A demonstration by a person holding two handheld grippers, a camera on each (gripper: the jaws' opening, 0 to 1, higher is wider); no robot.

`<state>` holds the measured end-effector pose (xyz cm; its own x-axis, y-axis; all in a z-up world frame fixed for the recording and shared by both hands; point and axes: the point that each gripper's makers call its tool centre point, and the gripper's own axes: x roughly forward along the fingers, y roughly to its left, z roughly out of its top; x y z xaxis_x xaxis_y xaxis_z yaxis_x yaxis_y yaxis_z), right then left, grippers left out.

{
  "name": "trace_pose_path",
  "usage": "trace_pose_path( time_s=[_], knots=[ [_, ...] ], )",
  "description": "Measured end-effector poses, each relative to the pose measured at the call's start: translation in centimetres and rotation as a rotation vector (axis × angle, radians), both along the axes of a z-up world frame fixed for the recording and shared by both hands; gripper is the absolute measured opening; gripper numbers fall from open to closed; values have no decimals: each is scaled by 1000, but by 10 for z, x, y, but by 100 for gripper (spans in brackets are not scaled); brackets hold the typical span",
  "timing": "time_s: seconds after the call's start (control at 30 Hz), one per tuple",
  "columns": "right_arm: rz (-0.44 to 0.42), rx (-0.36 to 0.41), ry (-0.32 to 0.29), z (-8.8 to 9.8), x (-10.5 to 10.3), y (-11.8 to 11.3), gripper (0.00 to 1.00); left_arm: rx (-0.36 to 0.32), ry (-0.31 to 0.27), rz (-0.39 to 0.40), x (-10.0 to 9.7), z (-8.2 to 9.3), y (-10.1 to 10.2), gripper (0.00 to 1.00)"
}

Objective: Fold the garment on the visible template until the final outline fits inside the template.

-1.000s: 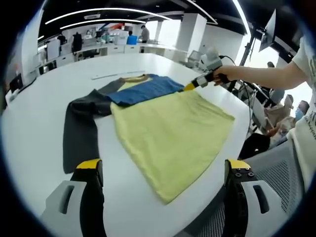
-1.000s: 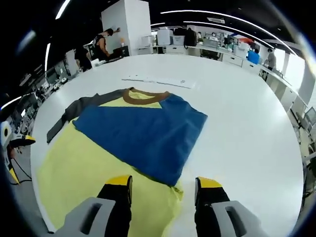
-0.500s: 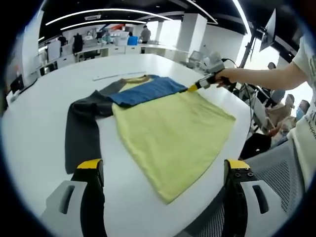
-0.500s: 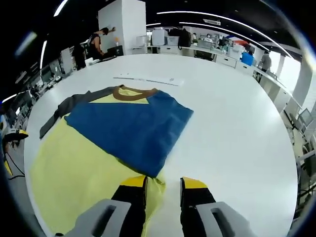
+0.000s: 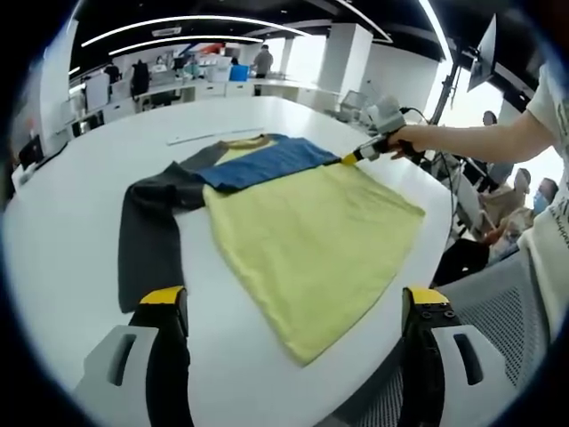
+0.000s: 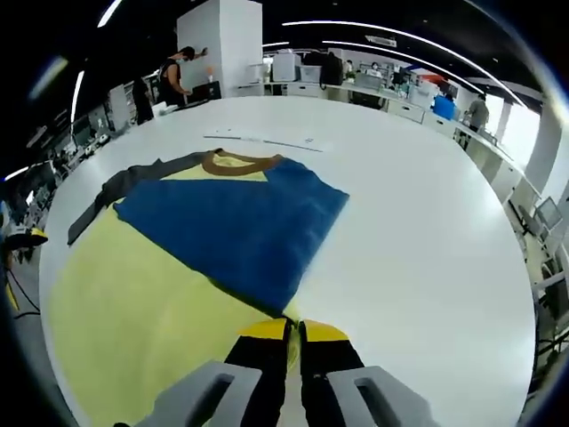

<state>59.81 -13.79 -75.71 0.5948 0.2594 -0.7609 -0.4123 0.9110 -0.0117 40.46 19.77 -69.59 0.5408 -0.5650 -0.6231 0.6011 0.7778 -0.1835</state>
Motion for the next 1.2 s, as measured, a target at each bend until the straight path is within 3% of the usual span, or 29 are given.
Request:
trace_pose_path(
  time_s=[1.0, 1.13, 1.2],
  knots=[
    [-9, 21, 20, 0, -1, -9, 0, -3, 5, 30, 2, 0, 6, 96],
    [23, 6, -6, 6, -1, -3, 28, 25, 18, 37, 3, -4, 10, 93],
    [39, 14, -12, 9, -1, 2, 35, 17, 22, 47, 4, -4, 10, 93]
  ],
)
